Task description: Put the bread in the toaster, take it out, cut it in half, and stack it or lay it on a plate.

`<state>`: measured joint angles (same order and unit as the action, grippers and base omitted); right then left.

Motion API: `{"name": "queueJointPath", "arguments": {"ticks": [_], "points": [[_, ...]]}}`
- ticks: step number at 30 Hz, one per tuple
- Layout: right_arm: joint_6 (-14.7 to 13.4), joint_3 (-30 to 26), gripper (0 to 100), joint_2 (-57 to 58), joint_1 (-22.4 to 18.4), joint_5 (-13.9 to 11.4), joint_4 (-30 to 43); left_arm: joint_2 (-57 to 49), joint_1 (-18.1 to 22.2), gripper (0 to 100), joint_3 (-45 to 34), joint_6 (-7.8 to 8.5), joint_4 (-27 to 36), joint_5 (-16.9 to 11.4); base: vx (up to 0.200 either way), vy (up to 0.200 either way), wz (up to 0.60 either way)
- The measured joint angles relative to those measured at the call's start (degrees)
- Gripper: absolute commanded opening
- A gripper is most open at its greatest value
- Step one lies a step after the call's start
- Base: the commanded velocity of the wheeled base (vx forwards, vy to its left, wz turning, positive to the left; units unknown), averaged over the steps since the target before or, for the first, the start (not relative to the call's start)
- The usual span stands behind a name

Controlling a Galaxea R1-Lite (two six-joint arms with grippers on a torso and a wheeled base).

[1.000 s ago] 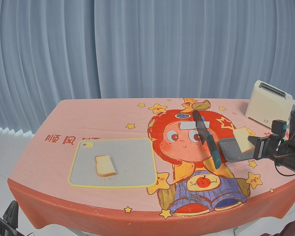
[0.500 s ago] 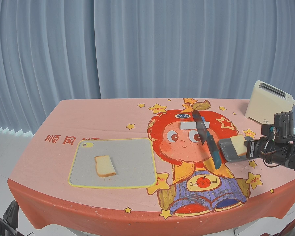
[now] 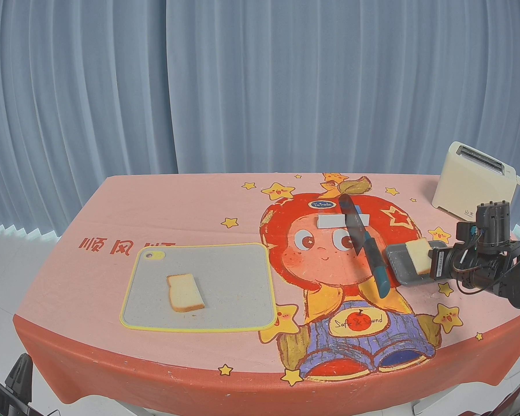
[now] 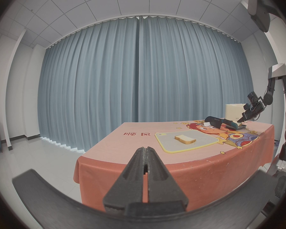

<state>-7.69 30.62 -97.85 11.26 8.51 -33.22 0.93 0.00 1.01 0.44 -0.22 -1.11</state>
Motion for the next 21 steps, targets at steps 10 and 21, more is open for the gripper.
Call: {"name": "queueJointPath", "arguments": {"ticks": [10,21], "points": [[-0.02,-0.12,0,-0.71,-0.05,0.02,0.02,0.0,0.0,0,0.0,0.0,0.0,-0.01,0.0,0.0,0.0],[-0.16,-0.01,100,-0.6,0.06,0.02,-0.15,0.0,0.0,0,0.0,0.0,-0.02,-0.04,0.0,0.0,0.0]]}}
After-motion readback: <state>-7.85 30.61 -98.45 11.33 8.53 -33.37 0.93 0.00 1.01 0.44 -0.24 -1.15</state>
